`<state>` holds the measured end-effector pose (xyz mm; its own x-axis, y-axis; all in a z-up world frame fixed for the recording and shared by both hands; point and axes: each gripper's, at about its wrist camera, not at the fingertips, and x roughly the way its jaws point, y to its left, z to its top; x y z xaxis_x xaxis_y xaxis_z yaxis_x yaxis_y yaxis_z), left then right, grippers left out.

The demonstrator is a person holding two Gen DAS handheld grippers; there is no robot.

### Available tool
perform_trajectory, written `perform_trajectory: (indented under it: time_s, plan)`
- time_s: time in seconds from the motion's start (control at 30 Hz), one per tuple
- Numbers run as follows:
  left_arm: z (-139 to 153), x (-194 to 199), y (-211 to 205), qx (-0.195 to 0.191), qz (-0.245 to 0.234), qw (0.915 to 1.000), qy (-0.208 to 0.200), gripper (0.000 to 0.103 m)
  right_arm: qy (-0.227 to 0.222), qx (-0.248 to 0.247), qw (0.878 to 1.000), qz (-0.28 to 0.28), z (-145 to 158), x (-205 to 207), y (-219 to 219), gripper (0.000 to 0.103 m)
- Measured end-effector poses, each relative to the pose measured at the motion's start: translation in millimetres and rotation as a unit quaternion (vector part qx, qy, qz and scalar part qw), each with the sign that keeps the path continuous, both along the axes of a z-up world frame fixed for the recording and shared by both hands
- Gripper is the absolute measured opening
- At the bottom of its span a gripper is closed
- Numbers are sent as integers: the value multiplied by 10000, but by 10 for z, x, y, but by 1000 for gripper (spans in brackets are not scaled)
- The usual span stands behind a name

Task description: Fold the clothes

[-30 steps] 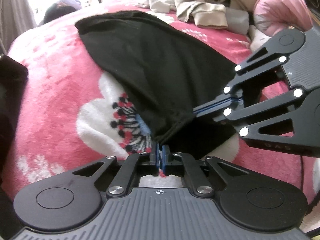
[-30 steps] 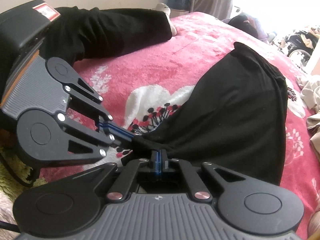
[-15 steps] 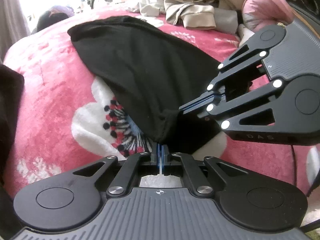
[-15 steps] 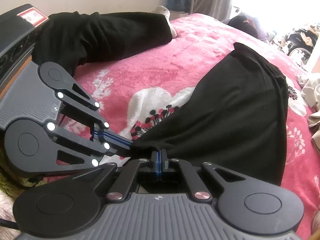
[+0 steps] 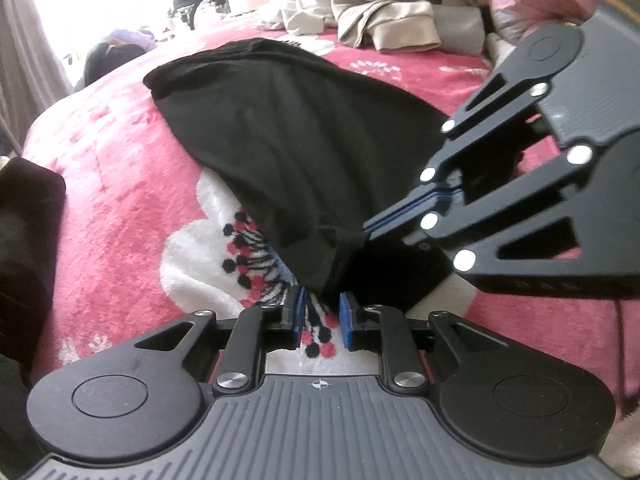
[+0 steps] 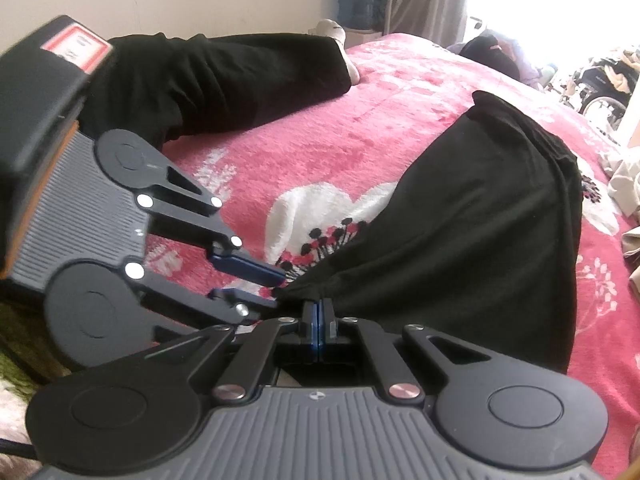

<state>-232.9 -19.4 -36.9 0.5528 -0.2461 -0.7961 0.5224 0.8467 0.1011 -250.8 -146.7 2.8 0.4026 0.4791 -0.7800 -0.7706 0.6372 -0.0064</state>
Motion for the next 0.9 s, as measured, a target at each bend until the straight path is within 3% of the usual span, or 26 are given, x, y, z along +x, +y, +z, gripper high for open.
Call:
perform_trajectory:
  time_s: [0.23,0.4,0.57,0.63,0.67,0.7,0.83,0.9]
  plan:
    - [-7,30,20,-93,56,9999,127,16,-3,12,10000,-53,-5,6,0,1]
    - [24,-47,-80,77,-155,9998,-66,29,-11,65,9999,-96,6,5,-6,1]
    - [-43,50,-77,197,53,9998,17,30,-7,154,9998,-127,23,-14,-26,1]
    - [-49,112,1,0,230,9996,170,23,5,163,9998,-146,17,-22,-36,1]
    - [-50,129,32,-86,298,9993,215,10,10,158,9998,-149,13,-24,-37,1]
    - [-48,138,52,-140,344,9990,234,5,14,147,9998,-146,8,-24,-36,1]
    - [-28,100,56,-193,335,9990,202,0,21,21,9998,-174,-13,-24,-32,1]
    - [-17,83,75,-337,303,9981,426,0,29,-30,9998,-176,-9,-30,-42,1]
